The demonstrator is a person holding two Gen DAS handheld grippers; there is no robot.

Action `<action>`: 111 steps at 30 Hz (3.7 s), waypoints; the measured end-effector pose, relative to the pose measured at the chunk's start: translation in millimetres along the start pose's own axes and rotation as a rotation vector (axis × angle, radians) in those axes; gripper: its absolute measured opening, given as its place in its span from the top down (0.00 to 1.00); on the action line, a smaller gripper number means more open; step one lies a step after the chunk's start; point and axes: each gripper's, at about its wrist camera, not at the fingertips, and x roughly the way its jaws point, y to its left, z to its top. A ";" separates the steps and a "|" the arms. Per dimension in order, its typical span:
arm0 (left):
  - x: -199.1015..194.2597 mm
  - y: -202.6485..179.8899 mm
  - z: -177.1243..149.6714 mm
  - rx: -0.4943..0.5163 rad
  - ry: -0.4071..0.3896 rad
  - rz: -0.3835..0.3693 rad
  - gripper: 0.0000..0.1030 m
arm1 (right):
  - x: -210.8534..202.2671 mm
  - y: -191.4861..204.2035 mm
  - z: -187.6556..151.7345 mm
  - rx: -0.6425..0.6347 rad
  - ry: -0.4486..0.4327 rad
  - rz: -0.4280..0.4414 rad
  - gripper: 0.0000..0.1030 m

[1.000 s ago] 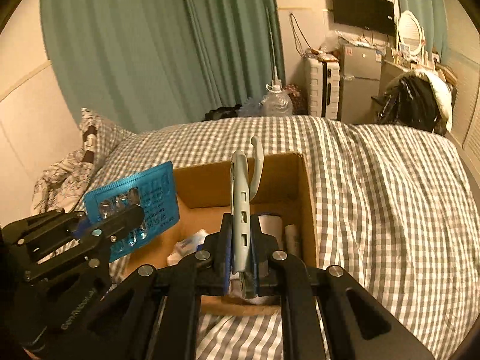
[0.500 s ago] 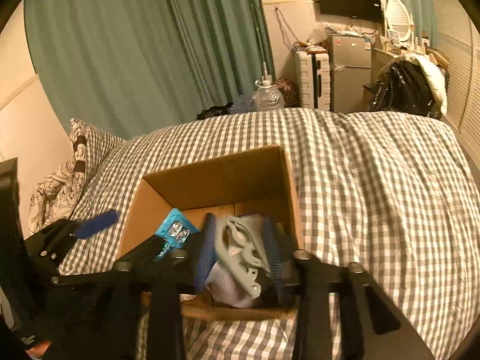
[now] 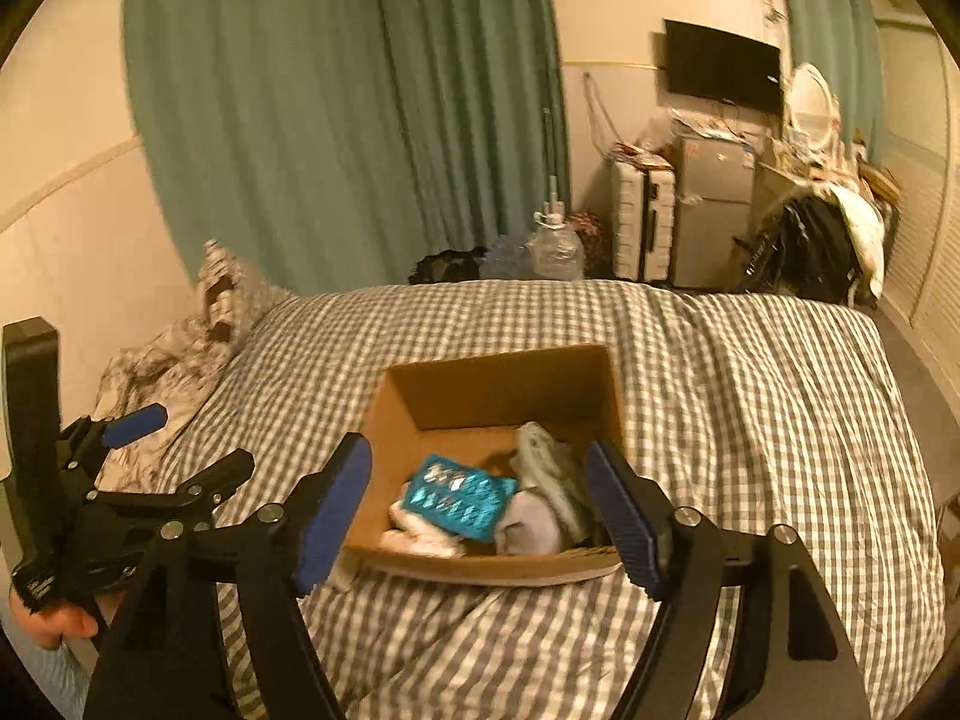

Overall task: Organize objects
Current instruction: 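Carry the blister pack and green clip into the box and release both, then grasp the water bottle with the left gripper while the right grasps the white plush toy, then lower the bottle and plush toy into the box and open both grippers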

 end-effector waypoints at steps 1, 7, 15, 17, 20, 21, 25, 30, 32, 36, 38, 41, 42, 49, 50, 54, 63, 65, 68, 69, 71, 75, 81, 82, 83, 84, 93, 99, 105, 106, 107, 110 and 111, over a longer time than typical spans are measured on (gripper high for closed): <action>-0.4 7.2 -7.0 -0.008 0.009 0.012 0.03 | 1.0 7.5 -4.6 -0.013 0.007 0.011 0.26; 17.4 43.5 -64.3 -0.084 0.096 0.096 0.03 | 28.5 57.4 -47.2 -0.078 0.093 0.056 0.23; 60.8 49.8 -133.2 -0.119 0.201 0.075 0.03 | 99.3 73.5 -112.2 -0.076 0.266 0.047 0.23; 74.5 48.8 -146.4 -0.110 0.235 0.060 0.03 | 115.2 72.9 -126.7 -0.070 0.314 0.044 0.23; 91.3 51.0 -156.1 -0.131 0.303 0.037 0.03 | 133.1 77.6 -140.5 -0.102 0.364 0.022 0.23; 95.1 51.4 -157.8 -0.140 0.315 0.024 0.03 | 135.5 79.2 -142.0 -0.107 0.371 0.026 0.23; 98.0 46.0 -163.3 -0.124 0.311 0.001 0.02 | 141.5 77.7 -143.5 -0.090 0.374 0.044 0.23; 104.9 30.9 -164.7 -0.043 0.322 -0.008 0.02 | 145.2 69.9 -142.4 -0.050 0.395 0.043 0.23; 107.2 26.1 -162.1 -0.015 0.319 -0.007 0.02 | 146.7 67.8 -139.8 -0.038 0.401 0.038 0.23; 110.4 24.0 -152.2 0.041 0.274 0.023 0.02 | 153.3 68.4 -140.7 -0.039 0.420 0.024 0.23; 115.1 22.3 -149.5 0.076 0.265 0.024 0.02 | 156.2 69.3 -141.5 -0.043 0.429 0.021 0.23; 124.6 20.7 -148.8 0.121 0.251 0.019 0.02 | 158.9 70.3 -143.0 -0.048 0.436 0.017 0.23; 128.1 21.3 -148.6 0.123 0.252 0.007 0.02 | 159.5 70.4 -143.4 -0.048 0.437 0.015 0.23; 120.7 36.8 -151.1 0.027 0.198 -0.081 0.05 | 161.4 69.9 -143.4 -0.045 0.439 0.002 0.23; 118.3 39.9 -151.8 0.011 0.193 -0.072 0.05 | 160.6 70.6 -143.2 -0.046 0.436 0.002 0.23; 101.9 66.7 -157.2 -0.120 0.178 0.041 0.05 | 156.1 79.4 -141.7 -0.065 0.413 0.017 0.23; 88.0 116.6 -164.7 -0.340 0.140 0.158 0.06 | 171.3 126.2 -146.5 -0.181 0.423 0.087 0.23; 89.6 116.7 -167.2 -0.345 0.152 0.158 0.06 | 179.9 137.4 -147.5 -0.214 0.423 0.099 0.23; 91.2 119.2 -168.9 -0.353 0.154 0.160 0.06 | 194.7 143.2 -147.6 -0.204 0.433 0.092 0.23; 91.0 119.8 -169.8 -0.353 0.154 0.160 0.06 | 200.7 143.0 -147.0 -0.184 0.442 0.094 0.23; 93.5 119.8 -170.3 -0.352 0.158 0.161 0.06 | 212.7 143.4 -145.5 -0.148 0.456 0.096 0.23; 96.2 118.7 -172.8 -0.346 0.163 0.160 0.06 | 230.4 145.3 -138.6 -0.109 0.446 0.086 0.23; 97.9 116.2 -173.8 -0.332 0.161 0.165 0.06 | 253.5 145.7 -132.9 -0.086 0.437 0.045 0.23; 98.2 115.9 -174.3 -0.331 0.160 0.164 0.06 | 255.1 145.4 -134.2 -0.091 0.440 0.044 0.23; 98.5 116.3 -175.0 -0.331 0.158 0.164 0.06 | 255.8 146.4 -135.5 -0.102 0.440 0.037 0.24; 98.6 116.2 -175.1 -0.332 0.157 0.162 0.06 | 255.2 147.2 -136.1 -0.112 0.436 0.033 0.24; 95.2 116.8 -174.8 -0.335 0.152 0.171 0.06 | 218.5 155.4 -139.1 -0.211 0.373 0.018 0.25; 73.4 117.4 -167.2 -0.349 0.123 0.211 0.06 | 172.2 146.9 -122.2 -0.230 0.308 0.025 0.25; 38.4 92.5 -155.4 -0.238 0.100 0.233 0.06 | 117.8 128.5 -106.6 -0.240 0.229 0.044 0.25; 33.3 88.4 -152.7 -0.232 0.093 0.229 0.06 | 107.5 124.6 -103.6 -0.241 0.207 0.046 0.25; 28.6 85.0 -150.7 -0.232 0.087 0.222 0.06 | 97.8 119.3 -101.7 -0.234 0.192 0.051 0.25; 15.6 70.3 -141.5 -0.234 0.069 0.190 0.06 | 74.1 98.9 -102.8 -0.196 0.173 0.059 0.25; 11.8 62.4 -137.4 -0.224 0.064 0.181 0.06 | 68.5 93.1 -103.1 -0.190 0.169 0.056 0.25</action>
